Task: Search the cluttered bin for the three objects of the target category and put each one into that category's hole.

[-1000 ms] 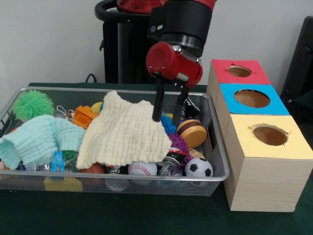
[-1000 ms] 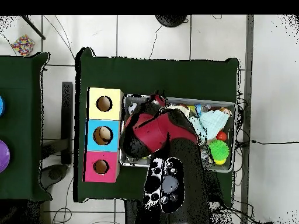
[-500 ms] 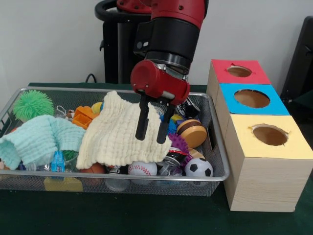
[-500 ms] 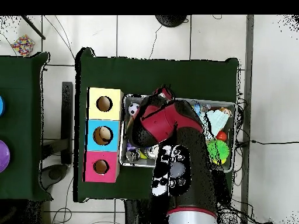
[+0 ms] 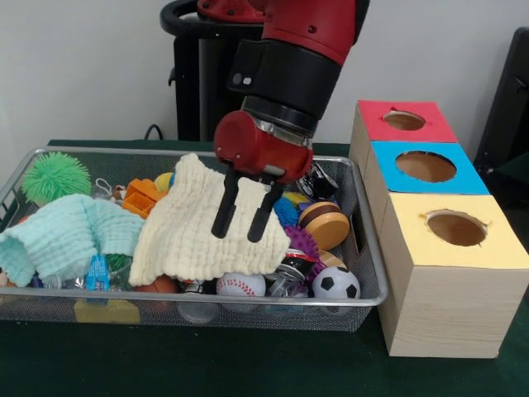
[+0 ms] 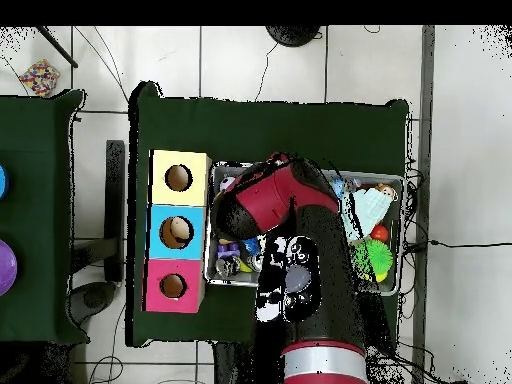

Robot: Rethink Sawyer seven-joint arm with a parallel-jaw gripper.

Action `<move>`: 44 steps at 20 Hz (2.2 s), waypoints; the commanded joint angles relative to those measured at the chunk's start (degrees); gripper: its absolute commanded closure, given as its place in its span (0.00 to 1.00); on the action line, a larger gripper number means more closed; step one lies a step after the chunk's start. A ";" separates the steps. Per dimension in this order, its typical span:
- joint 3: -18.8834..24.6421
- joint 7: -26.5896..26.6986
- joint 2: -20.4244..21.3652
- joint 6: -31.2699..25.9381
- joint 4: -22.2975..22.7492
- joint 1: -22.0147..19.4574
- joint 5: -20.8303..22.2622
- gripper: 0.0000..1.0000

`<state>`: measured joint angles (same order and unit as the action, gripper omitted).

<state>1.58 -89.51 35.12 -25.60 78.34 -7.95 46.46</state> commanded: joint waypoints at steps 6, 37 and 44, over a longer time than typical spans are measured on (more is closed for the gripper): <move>8.73 25.53 -5.83 -23.34 -5.59 -1.38 1.24 0.00; 14.90 39.19 -12.71 -42.89 -12.13 -5.95 1.89 0.00; 16.51 40.39 -14.28 -43.38 -12.20 -6.80 0.73 0.00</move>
<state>13.63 -69.33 24.48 -63.69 67.29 -13.88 45.12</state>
